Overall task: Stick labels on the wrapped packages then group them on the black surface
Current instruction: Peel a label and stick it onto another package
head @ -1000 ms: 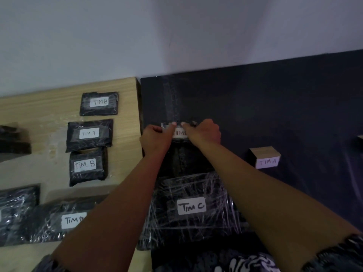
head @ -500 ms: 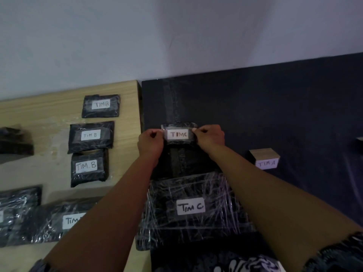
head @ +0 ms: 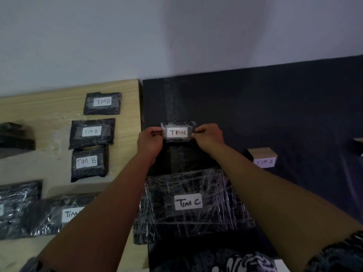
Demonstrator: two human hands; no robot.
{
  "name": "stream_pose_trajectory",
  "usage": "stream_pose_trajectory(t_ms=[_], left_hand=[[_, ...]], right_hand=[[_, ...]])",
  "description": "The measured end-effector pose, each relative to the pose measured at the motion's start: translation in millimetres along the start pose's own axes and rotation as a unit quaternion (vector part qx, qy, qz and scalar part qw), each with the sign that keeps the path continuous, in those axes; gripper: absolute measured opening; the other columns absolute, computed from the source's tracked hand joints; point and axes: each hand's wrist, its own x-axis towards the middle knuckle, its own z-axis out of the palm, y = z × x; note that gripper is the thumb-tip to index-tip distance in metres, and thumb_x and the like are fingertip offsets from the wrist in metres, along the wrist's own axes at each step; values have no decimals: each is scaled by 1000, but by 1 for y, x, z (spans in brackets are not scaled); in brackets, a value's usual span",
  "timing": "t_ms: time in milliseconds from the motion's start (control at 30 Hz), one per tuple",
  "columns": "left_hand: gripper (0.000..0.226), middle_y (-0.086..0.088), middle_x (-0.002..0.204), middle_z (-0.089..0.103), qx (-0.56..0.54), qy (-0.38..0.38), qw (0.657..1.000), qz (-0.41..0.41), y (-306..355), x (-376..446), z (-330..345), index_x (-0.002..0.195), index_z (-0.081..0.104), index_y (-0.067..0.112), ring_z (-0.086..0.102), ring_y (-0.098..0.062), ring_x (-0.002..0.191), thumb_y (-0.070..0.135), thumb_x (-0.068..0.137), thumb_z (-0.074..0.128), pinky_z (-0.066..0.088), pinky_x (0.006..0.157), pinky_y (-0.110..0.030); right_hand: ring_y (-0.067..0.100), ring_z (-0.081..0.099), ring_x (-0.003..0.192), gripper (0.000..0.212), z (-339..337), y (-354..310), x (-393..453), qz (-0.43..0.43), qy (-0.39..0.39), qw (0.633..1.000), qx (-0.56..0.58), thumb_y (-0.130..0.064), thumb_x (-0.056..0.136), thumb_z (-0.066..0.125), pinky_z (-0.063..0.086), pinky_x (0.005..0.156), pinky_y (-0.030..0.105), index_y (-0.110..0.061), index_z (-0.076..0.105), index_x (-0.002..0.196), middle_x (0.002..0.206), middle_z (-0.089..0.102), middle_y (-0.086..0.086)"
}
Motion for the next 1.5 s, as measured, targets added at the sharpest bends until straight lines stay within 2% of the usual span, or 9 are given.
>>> stream_pose_trajectory(t_ms=[167,233,467,767,1167,1267,1333,1400,1500], left_hand=[[21,3,99,68,86,40,993,67,12,-13,-1,102,66,18,59,-12,91,8,86,57,42,81,-20],[18,2,102,67,113,47,987,108,12,-15,0,107,65,16,56,-10,90,16,89,61,36,77,-17],[61,-16,133,55,193,4,952,237,0,-10,-1,141,48,11,55,-28,120,24,86,69,42,103,-32],[65,-18,142,44,272,-24,906,324,0,-21,-5,139,51,10,44,-33,131,35,82,73,39,108,-38],[34,-6,116,67,261,-113,847,449,-3,-74,-35,117,69,14,61,-21,109,33,89,66,48,95,-31],[34,-3,114,70,267,-132,836,462,-10,-86,-46,115,71,17,65,-19,104,38,90,63,52,91,-36],[34,-1,112,71,278,-143,831,460,-16,-92,-53,114,72,19,66,-17,100,40,90,63,54,88,-35],[38,1,109,73,293,-155,828,452,-21,-98,-59,113,72,21,68,-16,96,47,87,61,55,84,-34],[45,1,107,73,301,-165,817,463,-30,-107,-69,114,71,23,68,-16,94,55,84,59,56,81,-34]], right_hand=[[26,61,103,19,1,-3,-3,-9,45,998,-46,-22,88,62,46,81,25,-16,72,104,109,66,7],[24,59,104,26,4,-1,-3,-64,54,995,-54,-28,89,63,49,88,32,-21,65,113,116,60,4],[20,33,141,69,7,2,6,-209,-41,969,-126,-32,84,70,32,115,45,-24,42,147,153,32,-2],[21,38,136,63,-11,11,-28,-278,4,950,-145,-35,87,68,38,110,45,-19,47,144,145,43,2],[20,51,124,61,-24,31,-114,-322,-35,929,-177,-51,88,63,45,103,44,-26,48,142,137,54,-1],[18,43,136,87,-27,35,-139,-323,-63,909,-254,-69,78,67,33,115,42,-27,40,149,150,46,-1],[16,22,149,115,-26,39,-152,-302,-95,889,-331,-87,63,62,12,123,45,-31,24,155,161,28,-2],[16,4,153,131,-22,43,-158,-285,-121,867,-390,-96,53,57,-6,123,50,-34,7,158,166,11,-4],[19,-10,153,143,-15,44,-166,-278,-133,845,-438,-99,46,57,-14,119,56,-37,-10,156,167,-7,-5]])
